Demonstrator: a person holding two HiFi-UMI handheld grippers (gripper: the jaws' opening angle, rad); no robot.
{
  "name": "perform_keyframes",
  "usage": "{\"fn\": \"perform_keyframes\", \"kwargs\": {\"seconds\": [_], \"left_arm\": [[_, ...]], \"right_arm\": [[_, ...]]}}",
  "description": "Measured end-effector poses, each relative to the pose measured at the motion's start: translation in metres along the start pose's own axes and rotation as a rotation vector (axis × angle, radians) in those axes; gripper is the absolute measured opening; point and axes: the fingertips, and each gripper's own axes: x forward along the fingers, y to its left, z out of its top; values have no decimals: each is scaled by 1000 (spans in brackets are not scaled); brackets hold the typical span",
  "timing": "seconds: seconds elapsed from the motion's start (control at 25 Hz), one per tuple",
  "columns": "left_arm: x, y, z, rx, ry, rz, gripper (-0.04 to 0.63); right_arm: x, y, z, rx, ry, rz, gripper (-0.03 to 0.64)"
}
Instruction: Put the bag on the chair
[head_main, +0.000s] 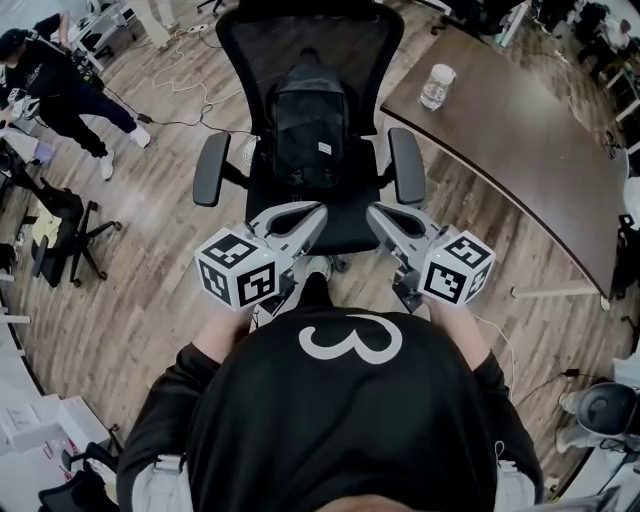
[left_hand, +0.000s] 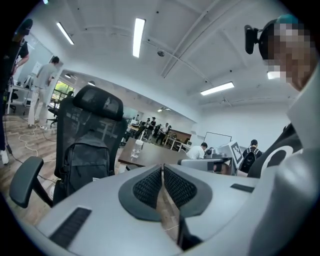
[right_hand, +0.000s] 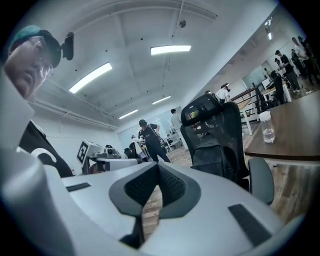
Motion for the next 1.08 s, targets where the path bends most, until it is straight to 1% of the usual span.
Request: {"fn": "perform_keyframes", "kwargs": {"seconds": [0.32,0.56,0.84,1.08], "left_arm": [[1,-28,-1,24,2,-16,25],[6,-44,-2,13,7,-39,25],[-2,-47,-6,2,11,-14,25],[-9,-36,-14,41,15,25,25]], "right_arm": [[-22,11,-3,-10,3,0,25],[-33,15,0,-4,-1,4,25],[-33,21,-8,-3,14,24,25],[-23,23,-23,-28,30,23,25]]}}
